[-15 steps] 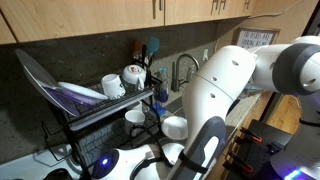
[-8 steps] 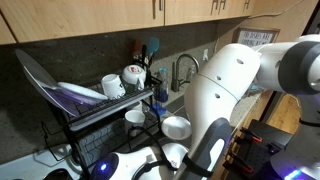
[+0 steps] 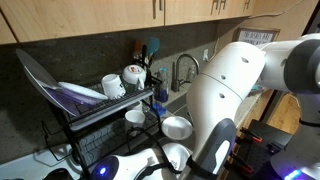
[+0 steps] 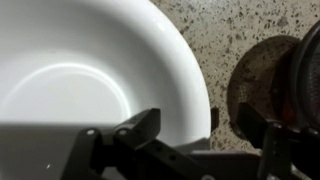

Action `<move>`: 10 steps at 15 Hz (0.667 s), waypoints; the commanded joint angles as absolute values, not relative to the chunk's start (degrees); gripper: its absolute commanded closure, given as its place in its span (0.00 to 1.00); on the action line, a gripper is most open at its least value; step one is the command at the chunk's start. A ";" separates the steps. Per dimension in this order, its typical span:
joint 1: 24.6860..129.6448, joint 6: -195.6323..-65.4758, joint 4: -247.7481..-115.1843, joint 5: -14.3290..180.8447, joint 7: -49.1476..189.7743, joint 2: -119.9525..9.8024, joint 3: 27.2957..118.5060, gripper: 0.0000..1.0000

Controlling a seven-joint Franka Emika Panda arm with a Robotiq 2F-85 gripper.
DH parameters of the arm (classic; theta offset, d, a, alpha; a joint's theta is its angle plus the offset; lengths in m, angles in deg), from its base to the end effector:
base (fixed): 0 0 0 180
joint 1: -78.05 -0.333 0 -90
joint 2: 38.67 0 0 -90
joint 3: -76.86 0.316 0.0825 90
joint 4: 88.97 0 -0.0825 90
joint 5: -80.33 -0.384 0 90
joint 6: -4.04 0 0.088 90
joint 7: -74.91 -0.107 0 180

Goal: Put the white bowl on the dish rack on the counter

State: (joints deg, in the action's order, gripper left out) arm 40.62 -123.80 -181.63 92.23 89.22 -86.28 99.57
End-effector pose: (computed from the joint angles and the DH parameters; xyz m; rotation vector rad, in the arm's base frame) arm 0.3633 0.5642 0.1523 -2.3878 -1.8996 0.2907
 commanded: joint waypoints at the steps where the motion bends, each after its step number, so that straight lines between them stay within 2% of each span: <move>1: 40.19 -124.29 -186.18 92.47 88.37 -81.38 99.04 0.00; 10: 39.41 -124.21 -189.18 92.58 87.86 -75.97 98.96 0.00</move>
